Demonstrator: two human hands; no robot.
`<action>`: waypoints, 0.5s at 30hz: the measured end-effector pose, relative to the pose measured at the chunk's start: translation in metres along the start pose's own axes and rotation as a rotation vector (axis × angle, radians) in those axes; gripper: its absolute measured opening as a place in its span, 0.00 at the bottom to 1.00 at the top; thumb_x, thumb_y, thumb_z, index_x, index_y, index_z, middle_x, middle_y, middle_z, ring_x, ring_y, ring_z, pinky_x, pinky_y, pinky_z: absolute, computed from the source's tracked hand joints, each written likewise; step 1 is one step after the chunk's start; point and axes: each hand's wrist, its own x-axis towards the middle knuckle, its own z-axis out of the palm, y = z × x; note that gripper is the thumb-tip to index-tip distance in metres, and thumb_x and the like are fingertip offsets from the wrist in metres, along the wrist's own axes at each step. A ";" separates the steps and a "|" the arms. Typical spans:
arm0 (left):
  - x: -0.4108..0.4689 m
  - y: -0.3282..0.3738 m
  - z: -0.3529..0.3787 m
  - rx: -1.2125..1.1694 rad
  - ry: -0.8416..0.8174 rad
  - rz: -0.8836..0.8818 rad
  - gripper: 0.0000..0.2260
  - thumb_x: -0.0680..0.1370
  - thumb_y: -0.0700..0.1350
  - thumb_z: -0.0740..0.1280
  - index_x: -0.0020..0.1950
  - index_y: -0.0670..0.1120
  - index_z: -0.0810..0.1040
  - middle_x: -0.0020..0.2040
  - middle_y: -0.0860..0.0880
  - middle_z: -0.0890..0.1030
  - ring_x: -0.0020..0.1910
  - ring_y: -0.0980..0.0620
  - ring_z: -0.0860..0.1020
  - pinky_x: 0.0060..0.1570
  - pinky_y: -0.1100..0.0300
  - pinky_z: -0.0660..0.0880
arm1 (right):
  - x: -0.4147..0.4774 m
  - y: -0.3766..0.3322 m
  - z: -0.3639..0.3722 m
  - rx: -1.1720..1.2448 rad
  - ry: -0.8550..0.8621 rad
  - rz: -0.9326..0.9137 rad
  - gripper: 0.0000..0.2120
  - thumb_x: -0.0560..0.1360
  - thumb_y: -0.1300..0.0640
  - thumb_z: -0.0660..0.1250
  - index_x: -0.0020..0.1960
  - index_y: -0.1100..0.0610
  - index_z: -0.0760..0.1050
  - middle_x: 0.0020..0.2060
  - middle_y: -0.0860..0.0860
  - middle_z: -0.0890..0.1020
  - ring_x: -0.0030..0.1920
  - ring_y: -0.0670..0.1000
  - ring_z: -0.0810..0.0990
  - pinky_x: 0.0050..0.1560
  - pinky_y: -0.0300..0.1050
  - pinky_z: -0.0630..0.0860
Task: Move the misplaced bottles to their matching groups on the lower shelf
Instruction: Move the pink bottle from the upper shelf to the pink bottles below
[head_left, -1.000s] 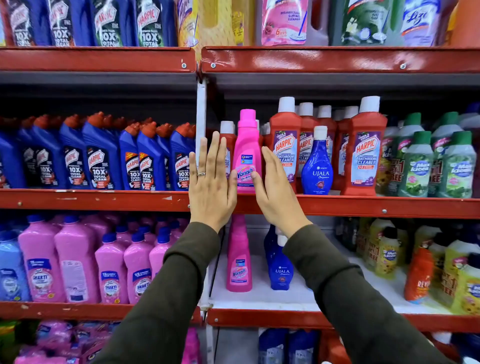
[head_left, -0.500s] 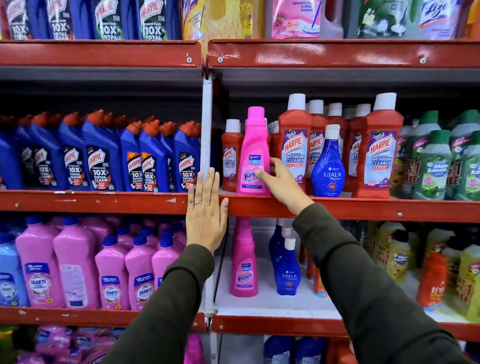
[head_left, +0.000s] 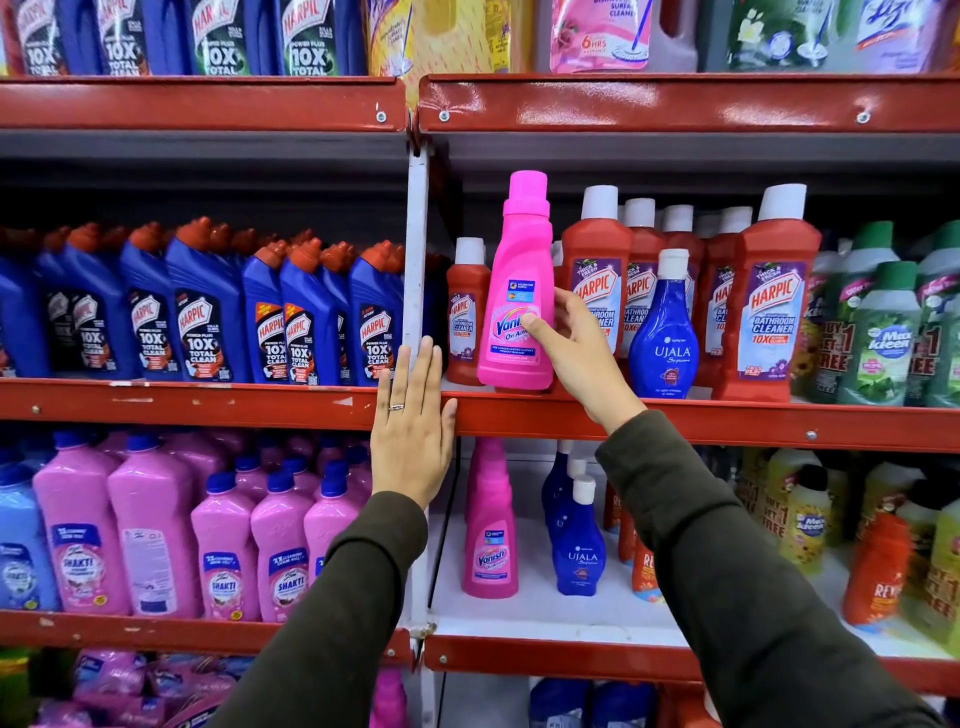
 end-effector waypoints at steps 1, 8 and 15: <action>0.000 0.000 0.001 0.000 0.005 -0.002 0.26 0.86 0.49 0.49 0.83 0.41 0.56 0.84 0.46 0.56 0.83 0.45 0.53 0.81 0.44 0.55 | 0.000 -0.002 -0.001 0.019 -0.006 0.003 0.24 0.80 0.57 0.67 0.74 0.60 0.66 0.68 0.58 0.77 0.65 0.54 0.79 0.65 0.54 0.78; -0.001 0.000 -0.001 -0.018 0.000 -0.001 0.26 0.86 0.50 0.49 0.83 0.42 0.55 0.84 0.45 0.55 0.84 0.45 0.52 0.82 0.46 0.52 | -0.023 -0.004 -0.003 0.099 -0.050 0.016 0.23 0.80 0.58 0.67 0.73 0.60 0.68 0.66 0.57 0.78 0.63 0.52 0.80 0.61 0.49 0.80; -0.018 -0.003 -0.001 -0.112 0.024 0.009 0.27 0.86 0.48 0.53 0.83 0.40 0.54 0.84 0.43 0.56 0.84 0.44 0.52 0.82 0.46 0.50 | -0.067 0.024 0.000 0.156 -0.079 0.053 0.24 0.79 0.59 0.69 0.73 0.61 0.68 0.66 0.57 0.79 0.57 0.46 0.81 0.53 0.36 0.81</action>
